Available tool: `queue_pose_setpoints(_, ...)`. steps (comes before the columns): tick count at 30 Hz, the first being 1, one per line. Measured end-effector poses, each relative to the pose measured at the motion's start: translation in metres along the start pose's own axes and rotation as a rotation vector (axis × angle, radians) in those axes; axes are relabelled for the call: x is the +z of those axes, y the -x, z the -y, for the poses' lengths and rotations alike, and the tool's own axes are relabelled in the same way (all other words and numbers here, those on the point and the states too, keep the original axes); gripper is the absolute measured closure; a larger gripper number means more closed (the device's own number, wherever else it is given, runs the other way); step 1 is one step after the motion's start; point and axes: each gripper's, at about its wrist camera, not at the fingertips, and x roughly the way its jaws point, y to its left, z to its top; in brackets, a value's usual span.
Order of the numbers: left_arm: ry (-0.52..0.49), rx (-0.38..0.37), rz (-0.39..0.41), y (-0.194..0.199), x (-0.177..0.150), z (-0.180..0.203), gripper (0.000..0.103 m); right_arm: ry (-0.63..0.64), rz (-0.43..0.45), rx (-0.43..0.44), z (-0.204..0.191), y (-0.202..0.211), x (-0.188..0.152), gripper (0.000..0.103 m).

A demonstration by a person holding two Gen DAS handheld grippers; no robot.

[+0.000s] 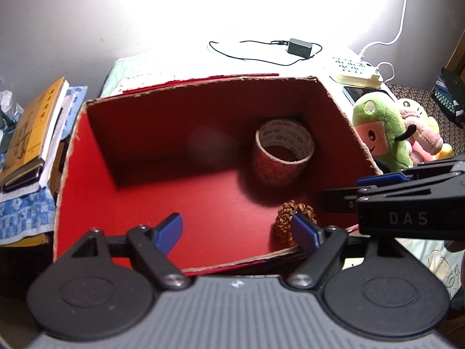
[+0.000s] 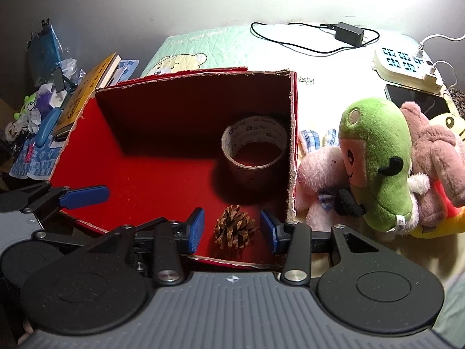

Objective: Organize objects
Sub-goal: 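Lower the pine cone onto the box floor and open the right gripper, then withdraw the right gripper from the box toward the brown wooden gourd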

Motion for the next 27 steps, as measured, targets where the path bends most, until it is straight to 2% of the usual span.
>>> queue_pose_setpoints(12,0.009,0.077,0.047,0.025,-0.009,0.004,0.011,-0.035,0.086,-0.004,-0.002,0.02,-0.015,0.056)
queue_pose_setpoints(27,0.002,0.139,0.065,0.054,-0.029,0.015,0.011,-0.05,0.17,-0.006,-0.008,0.045,-0.043,0.055)
